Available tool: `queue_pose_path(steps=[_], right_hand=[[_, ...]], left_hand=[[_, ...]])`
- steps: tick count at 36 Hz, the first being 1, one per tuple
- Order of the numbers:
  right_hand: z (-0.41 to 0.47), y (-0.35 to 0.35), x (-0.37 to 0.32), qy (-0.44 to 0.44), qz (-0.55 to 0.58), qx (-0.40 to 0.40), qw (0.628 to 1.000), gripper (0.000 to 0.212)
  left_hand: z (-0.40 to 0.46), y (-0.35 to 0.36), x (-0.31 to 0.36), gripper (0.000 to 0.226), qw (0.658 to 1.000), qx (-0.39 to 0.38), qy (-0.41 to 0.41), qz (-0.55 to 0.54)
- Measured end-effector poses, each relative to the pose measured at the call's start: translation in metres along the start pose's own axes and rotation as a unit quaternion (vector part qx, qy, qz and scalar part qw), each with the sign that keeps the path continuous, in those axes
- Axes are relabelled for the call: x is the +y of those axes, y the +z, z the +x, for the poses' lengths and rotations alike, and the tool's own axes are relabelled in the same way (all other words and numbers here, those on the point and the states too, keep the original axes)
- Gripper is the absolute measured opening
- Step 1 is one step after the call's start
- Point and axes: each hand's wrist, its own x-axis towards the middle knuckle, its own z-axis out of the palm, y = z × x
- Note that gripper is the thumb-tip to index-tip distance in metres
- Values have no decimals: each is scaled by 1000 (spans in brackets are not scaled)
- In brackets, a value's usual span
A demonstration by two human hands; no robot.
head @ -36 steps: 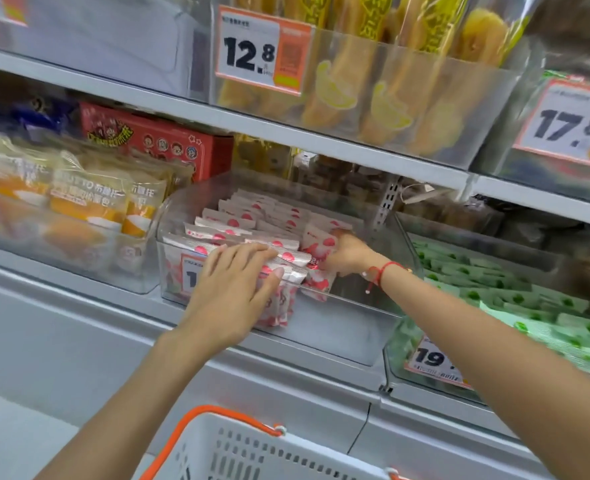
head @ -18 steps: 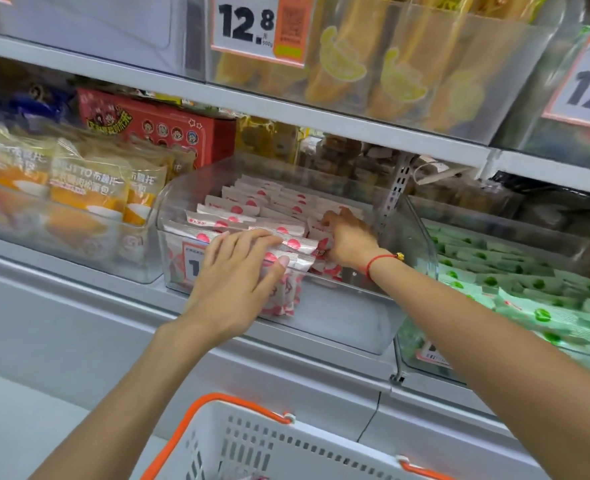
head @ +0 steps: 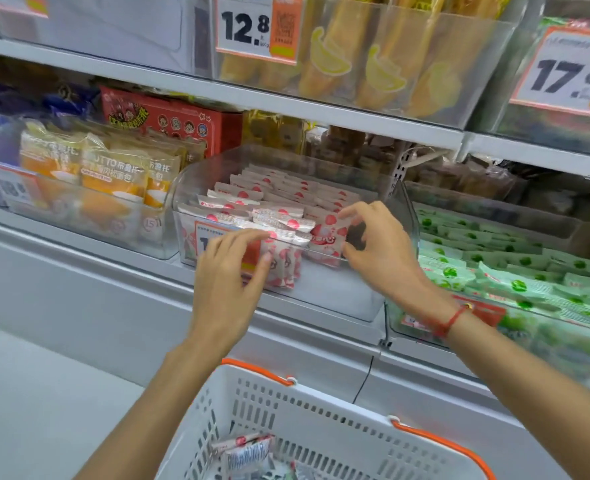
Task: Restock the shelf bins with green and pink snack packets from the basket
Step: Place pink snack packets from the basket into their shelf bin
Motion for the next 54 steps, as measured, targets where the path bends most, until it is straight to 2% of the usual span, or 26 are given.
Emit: queue_pose_path(steps=[2,4,7,11,14,16,18,20,22,24,26,29,31,34,37,41,43,46,47,49,51,52,54], right_hand=[[-25,3,-6,-35,44,33,998,27],[-48,14,-9,-52,75,34,995,22],[-77,47,-3,-50,67,-7,996,19],[-112,101,14,-23,55,-101,993,18],[-137,139,24,5,45,-205,978,18],[-153,165,28,24,43,-276,960,23],[-168,192,32,27,32,-334,942,31],[-184,220,35,18,31,-386,922,42],[-198,246,37,-2,35,-425,905,55],[-210,268,37,-24,26,-453,891,64],[-219,284,34,-42,-10,-456,889,64],[-226,294,30,-48,-54,-423,903,36],[-227,295,31,-46,-59,-423,903,27],[-232,286,37,-53,-40,-464,884,24],[-244,271,44,-65,-19,-489,870,17],[-258,253,46,-1,20,-479,878,14],[-260,242,45,45,40,-491,869,13],[-255,224,44,103,116,-529,834,16],[-249,216,44,127,150,-527,827,20],[-231,197,47,169,202,-492,830,15],[-211,175,51,194,246,-454,834,27],[-202,163,51,206,270,-440,831,31],[-183,136,49,229,307,-404,831,26]], left_hand=[[-23,1,-2,16,999,6,-37,-10],[-48,7,-10,16,996,-10,-84,-20],[-85,19,-31,20,985,-70,-155,-22],[-130,34,-66,24,958,-189,-215,3],[-161,43,-88,29,922,-268,-279,31],[-178,49,-101,35,877,-347,-323,76],[-196,57,-117,45,825,-436,-339,119],[-214,66,-131,54,788,-492,-346,134],[-225,75,-140,59,772,-516,-337,155],[-230,83,-144,55,770,-518,-322,187],[-230,87,-143,43,770,-519,-300,221],[-231,89,-141,25,763,-541,-268,229],[-231,87,-140,21,755,-560,-268,211],[-233,82,-141,18,717,-608,-307,146],[-244,74,-138,14,673,-662,-304,127],[-251,64,-125,15,689,-648,-301,120],[-250,62,-117,28,675,-666,-299,107],[-240,56,-102,64,614,-720,-317,62],[-232,53,-97,74,600,-734,-314,52],[-208,44,-81,87,582,-755,-301,31],[-177,34,-65,82,583,-750,-312,-10],[-162,30,-61,69,591,-738,-324,-37],[-138,20,-56,49,623,-697,-344,-92]])
